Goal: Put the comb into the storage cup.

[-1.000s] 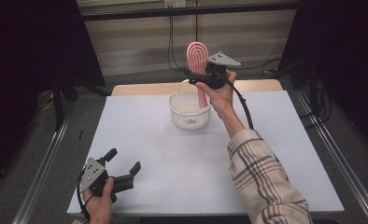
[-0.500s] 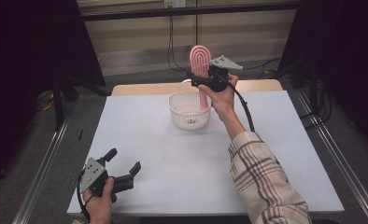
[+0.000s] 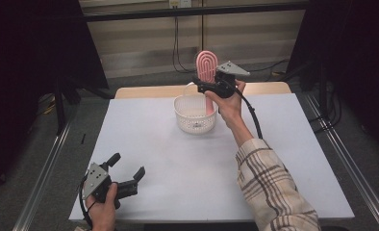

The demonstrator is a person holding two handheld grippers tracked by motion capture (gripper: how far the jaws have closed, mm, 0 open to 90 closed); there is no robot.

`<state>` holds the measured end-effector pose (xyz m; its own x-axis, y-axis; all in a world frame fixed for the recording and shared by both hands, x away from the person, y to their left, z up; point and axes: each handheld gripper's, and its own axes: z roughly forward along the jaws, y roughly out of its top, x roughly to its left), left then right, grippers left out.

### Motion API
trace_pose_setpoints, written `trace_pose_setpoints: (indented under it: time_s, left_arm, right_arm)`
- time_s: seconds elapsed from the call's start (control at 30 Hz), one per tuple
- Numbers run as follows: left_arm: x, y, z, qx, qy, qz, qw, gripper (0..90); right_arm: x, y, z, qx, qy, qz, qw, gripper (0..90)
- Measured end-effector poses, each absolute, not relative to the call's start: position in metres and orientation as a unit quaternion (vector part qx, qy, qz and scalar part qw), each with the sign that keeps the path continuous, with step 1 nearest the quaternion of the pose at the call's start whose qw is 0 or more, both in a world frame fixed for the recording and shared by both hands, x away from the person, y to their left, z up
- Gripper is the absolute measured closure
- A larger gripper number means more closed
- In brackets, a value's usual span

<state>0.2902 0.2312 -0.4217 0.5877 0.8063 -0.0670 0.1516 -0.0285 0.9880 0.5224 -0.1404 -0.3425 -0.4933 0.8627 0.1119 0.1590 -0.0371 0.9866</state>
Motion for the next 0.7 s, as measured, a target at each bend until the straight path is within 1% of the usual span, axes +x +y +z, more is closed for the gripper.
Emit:
trace_pose_setpoints:
  time_s: [0.23, 0.7]
  left_arm:
    - [0.291, 0.231, -0.422, 0.663, 0.361, 0.275, 0.595, 1.3]
    - [0.291, 0.231, -0.422, 0.662, 0.362, 0.274, 0.596, 1.3]
  right_arm:
    - [0.522, -0.141, -0.352, 0.413, 0.627, 0.592, 0.292, 19.9]
    - [0.520, -0.143, -0.359, 0.420, 0.630, 0.585, 0.290, 19.9]
